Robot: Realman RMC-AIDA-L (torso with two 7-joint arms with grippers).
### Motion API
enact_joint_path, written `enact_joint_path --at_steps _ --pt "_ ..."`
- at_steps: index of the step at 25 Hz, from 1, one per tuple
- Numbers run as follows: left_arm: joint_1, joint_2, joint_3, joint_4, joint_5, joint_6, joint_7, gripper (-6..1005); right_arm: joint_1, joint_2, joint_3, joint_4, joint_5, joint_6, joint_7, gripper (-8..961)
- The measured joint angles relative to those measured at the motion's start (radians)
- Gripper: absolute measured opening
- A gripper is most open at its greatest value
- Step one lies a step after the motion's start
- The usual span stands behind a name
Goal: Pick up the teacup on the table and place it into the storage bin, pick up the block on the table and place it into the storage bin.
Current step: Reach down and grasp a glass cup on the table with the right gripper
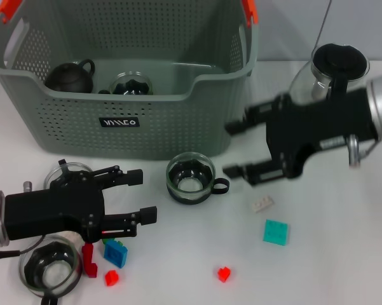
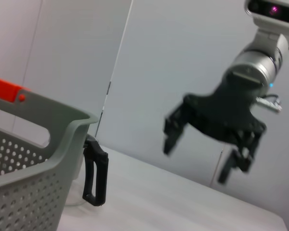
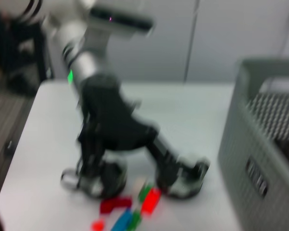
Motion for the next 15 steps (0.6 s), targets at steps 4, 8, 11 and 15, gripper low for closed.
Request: enact_joint_path --at_steps 4,8,11,15 --pt "0.007 0.002 0.005 0.002 0.006 0.006 0.001 835 0.002 0.008 -0.071 0.0 -0.093 0.002 0.03 712" --pt "0.01 0.003 0.015 0.008 0.02 0.007 0.001 835 0.025 0.009 -0.171 0.009 -0.179 0.054 0.087 711" --pt "0.009 0.003 0.027 0.011 0.055 0.008 0.001 836 0.05 0.01 -0.24 0.026 -0.211 0.11 0.118 712" --pt "0.009 -0.001 0.043 0.011 0.063 0.003 0.002 836 0.085 0.01 -0.305 0.058 -0.239 0.163 0.147 713"
